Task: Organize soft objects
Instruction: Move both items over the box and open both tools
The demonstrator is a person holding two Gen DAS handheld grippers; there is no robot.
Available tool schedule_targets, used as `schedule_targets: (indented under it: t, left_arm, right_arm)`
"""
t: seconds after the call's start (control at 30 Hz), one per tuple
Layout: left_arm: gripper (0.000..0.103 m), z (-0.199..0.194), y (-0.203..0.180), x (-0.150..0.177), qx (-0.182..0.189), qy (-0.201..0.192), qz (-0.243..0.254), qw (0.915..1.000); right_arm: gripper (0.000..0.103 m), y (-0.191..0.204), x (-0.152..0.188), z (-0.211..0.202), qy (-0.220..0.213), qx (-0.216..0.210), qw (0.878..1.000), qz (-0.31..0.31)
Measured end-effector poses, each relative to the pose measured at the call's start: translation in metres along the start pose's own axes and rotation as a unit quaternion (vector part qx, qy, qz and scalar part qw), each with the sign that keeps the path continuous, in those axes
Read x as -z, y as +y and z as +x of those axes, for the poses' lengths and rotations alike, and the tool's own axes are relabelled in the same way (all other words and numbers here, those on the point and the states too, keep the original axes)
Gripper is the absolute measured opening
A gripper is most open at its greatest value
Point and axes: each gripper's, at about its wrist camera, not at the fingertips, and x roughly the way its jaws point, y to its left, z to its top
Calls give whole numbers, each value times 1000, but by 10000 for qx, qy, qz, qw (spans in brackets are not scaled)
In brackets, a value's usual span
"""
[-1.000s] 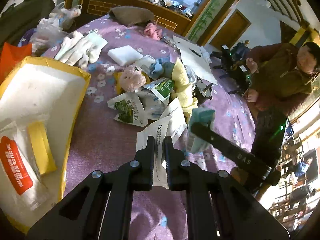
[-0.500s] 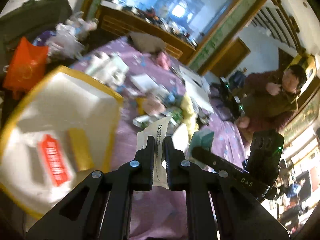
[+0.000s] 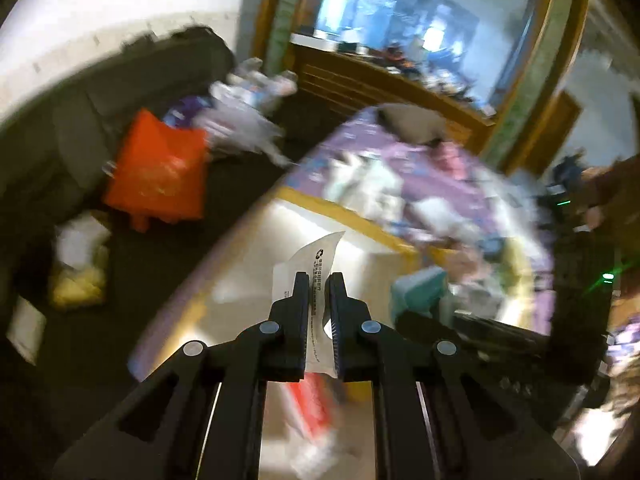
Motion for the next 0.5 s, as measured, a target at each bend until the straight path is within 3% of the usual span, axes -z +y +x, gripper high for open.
schedule_targets:
  t: [0.07,0.17,0.23,0.3,0.33,0.4,0.43,0.47,0.5]
  left_arm:
    - [9,18,2,-3,-230,71,141,9996]
    - [9,42,6,-6,-154,261,59,9995]
    - [9,50,10,-6,117,399,-129,9991]
    - [10,60,17,-2,750,647,-549,9936]
    - [13,59,18,-2,897,687,-658,9914]
    - [33,58,16,2,1193,706,-806,9871]
    - [51,54,15,4,1237,660,-838,9866]
    - [62,48,15,7,1282,507,-929,9861]
    - [66,42,14,6,1303,432,-970,9858]
  right_arm:
    - [33,0,1,14,90,67,9999,-21]
    - [37,-5,6,21,103,48,9999,76]
    - [42,-9,9,18,36,-12,9999,161]
    - [45,-13,10,14,-15,-111,9996,247]
    - [48,-15,10,11,-57,-195,9994,290]
    - [62,-19,11,3,-182,-336,9985,393]
    - [66,-20,12,0,-227,-386,9981,433]
    - [69,-20,13,-5,-278,-447,9975,463]
    - [69,-21,14,-10,-323,-504,9971,474]
